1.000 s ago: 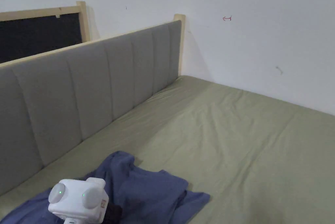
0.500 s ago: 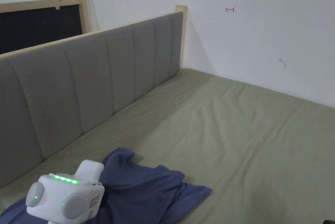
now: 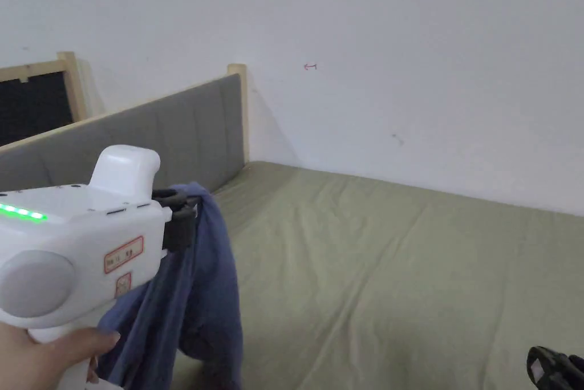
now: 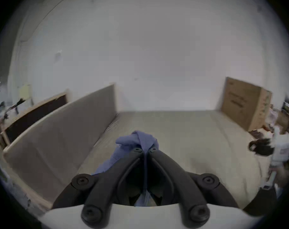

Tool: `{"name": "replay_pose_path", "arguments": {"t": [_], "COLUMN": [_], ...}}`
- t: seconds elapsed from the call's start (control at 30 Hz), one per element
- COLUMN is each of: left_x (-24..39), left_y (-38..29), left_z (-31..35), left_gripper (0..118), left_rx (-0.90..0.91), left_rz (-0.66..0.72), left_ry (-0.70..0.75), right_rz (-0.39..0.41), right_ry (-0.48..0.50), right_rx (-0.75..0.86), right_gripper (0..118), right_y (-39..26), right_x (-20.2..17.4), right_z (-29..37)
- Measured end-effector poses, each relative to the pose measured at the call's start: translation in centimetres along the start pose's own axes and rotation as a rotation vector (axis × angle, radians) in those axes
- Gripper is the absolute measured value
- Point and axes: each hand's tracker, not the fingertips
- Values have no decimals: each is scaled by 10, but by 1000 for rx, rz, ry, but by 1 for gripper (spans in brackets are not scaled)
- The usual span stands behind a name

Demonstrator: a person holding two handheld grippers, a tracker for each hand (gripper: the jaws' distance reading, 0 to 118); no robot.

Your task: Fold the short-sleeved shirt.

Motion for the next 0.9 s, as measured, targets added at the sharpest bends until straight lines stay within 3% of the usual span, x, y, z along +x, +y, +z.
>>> {"name": "replay_pose_path", "arguments": {"t": [0.2, 0.4, 0.57, 0.73, 0.83, 0.87, 0.9], "left_x": [109, 206, 278, 333, 343, 339, 336], "left_y": [52, 62, 26, -58, -107, -124, -135], "left_z": [-7, -30, -75, -140, -167, -177, -183], "left_gripper": [0, 0, 0, 2, 33, 33, 60], "left_rx": [69, 3, -188, -522, -684, -727, -753], "left_rz": [-44, -13, -7, 1, 50, 66, 92], "left_ry": [-261, -506, -673, -646, -586, -567, -558], "right_rz": [-9, -54, -99, -161, -173, -173, -173], "right_ry": [-92, -200, -289, -321, -326, -325, -327], "right_rx": [80, 134, 140, 113, 60, 45, 31], "right_gripper": [0, 0, 0, 0, 0, 0, 0], "right_y": [10, 14, 0, -20, -33, -37, -37], "right_x": [41, 84, 119, 139, 147, 149, 146], "right_z": [56, 104, 123, 127, 121, 118, 118]}}
